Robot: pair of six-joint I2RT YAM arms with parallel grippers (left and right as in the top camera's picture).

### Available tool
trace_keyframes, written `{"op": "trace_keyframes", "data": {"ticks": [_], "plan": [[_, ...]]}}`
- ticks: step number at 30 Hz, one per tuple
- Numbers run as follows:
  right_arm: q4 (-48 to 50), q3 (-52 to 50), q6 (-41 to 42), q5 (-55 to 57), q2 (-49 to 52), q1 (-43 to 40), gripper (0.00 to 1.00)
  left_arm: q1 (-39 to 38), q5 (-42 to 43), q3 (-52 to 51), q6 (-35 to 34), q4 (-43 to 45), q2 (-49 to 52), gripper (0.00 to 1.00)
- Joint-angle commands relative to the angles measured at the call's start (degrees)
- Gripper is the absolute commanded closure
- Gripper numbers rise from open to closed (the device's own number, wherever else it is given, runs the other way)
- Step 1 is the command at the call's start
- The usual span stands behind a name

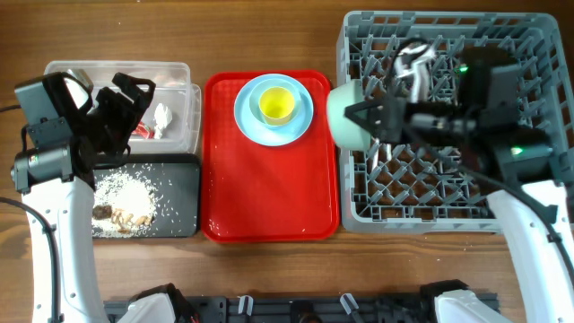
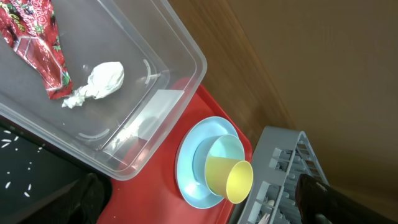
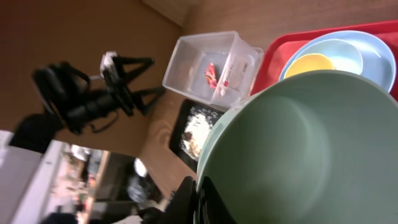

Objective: Sort waste into correct bins and load items into the dishwasher rack
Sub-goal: 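Lift the green bowl and carry it over the rack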

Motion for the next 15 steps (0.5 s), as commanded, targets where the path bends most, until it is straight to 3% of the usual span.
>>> {"op": "trace_keyframes", "data": {"ticks": [1, 7, 15], "plan": [[0.1, -3.3, -2.1, -8.5, -0.2, -6.6, 0.96, 0.3, 0.7, 0.5, 0.3, 0.2, -0.1, 0.0], [1.9, -8.4, -9.2, -16.9, 2.1, -15.7, 0.96, 0.3, 0.7, 0.5, 0.3, 0.2, -0.1, 0.0], [2.7, -15.3, -13.6, -27.1, 9.5, -21.4, 0.96, 0.3, 0.7, 0.5, 0.3, 0.2, -0.1, 0.0]]}}
